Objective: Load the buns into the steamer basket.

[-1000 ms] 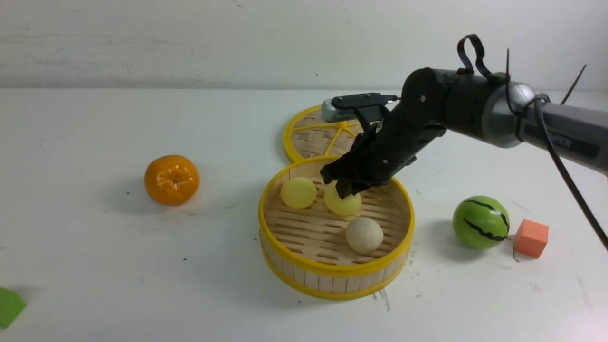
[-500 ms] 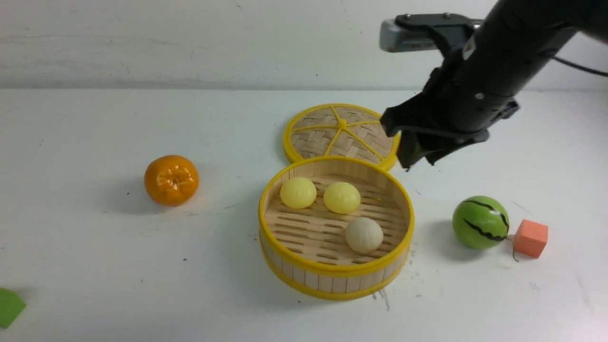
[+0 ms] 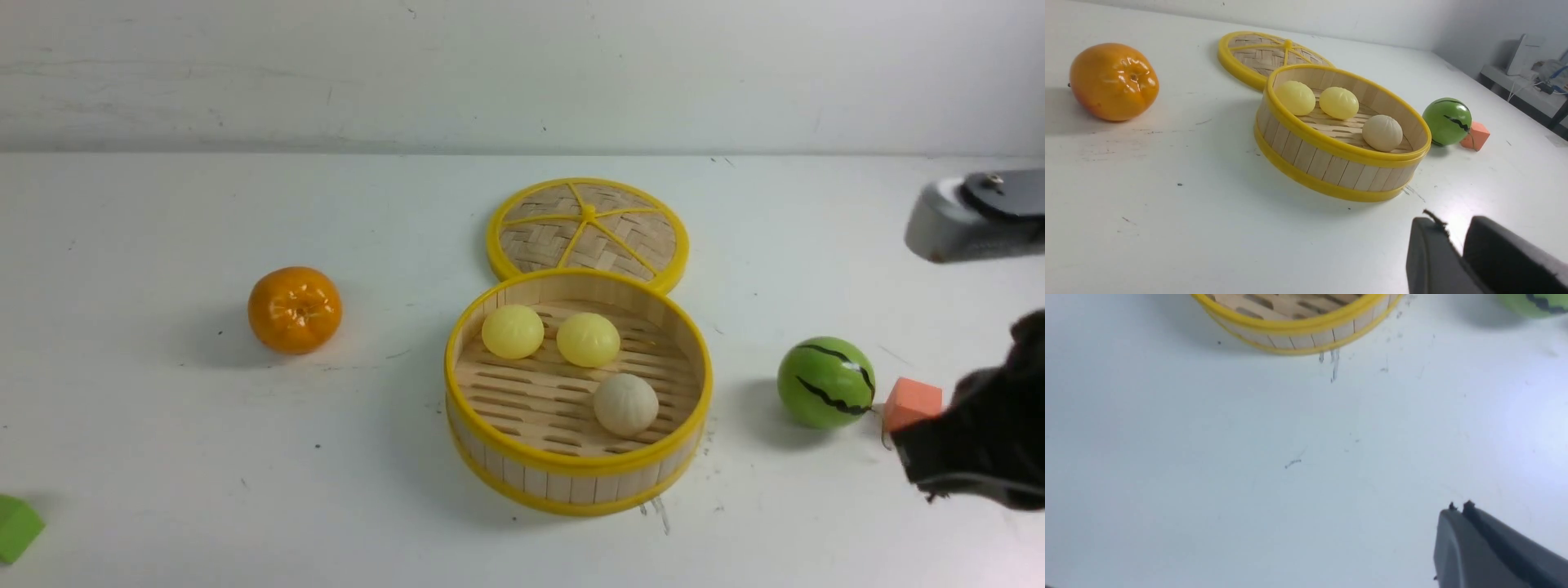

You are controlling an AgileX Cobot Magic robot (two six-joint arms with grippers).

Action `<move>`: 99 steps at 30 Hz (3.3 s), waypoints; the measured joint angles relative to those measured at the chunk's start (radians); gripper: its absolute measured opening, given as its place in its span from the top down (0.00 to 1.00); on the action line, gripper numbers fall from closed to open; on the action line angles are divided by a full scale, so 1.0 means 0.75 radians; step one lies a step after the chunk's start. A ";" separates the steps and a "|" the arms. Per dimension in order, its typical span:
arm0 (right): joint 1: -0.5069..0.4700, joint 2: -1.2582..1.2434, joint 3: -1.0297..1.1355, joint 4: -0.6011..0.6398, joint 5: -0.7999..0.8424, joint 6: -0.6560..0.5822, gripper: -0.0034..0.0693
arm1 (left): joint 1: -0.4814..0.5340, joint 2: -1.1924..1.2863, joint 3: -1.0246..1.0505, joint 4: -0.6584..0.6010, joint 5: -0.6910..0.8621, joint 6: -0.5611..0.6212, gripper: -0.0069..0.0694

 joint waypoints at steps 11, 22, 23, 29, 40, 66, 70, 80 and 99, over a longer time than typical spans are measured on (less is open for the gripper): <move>-0.112 -0.309 0.159 -0.059 -0.002 -0.033 0.98 | 0.000 0.000 0.000 0.000 0.000 0.000 0.73; -0.667 -1.245 1.294 -0.066 -0.976 -0.376 0.98 | 0.000 0.000 0.000 -0.001 0.000 0.000 0.72; -0.684 -1.285 1.354 -0.063 -1.005 -0.376 0.98 | 0.000 0.000 0.000 -0.001 0.000 0.000 0.72; -0.751 -1.407 1.408 -0.044 -0.974 -0.345 0.98 | 0.000 0.000 0.000 -0.001 0.001 0.000 0.71; -0.757 -1.406 1.406 -0.039 -0.971 -0.340 0.98 | 0.000 0.000 0.000 -0.001 0.001 0.000 0.69; -0.757 -1.406 1.406 -0.039 -0.970 -0.340 0.94 | 0.419 -0.013 0.022 0.091 -0.104 -0.115 0.87; -0.757 -1.406 1.406 -0.039 -0.970 -0.340 0.94 | 0.591 -0.043 0.121 0.050 -0.074 -0.123 0.93; -0.757 -1.407 1.406 -0.039 -0.970 -0.338 0.93 | 0.652 -0.043 0.162 -0.002 0.167 -0.165 0.93; -0.757 -1.407 1.406 -0.039 -0.970 -0.338 0.91 | 0.652 -0.043 0.162 -0.007 0.165 -0.174 0.93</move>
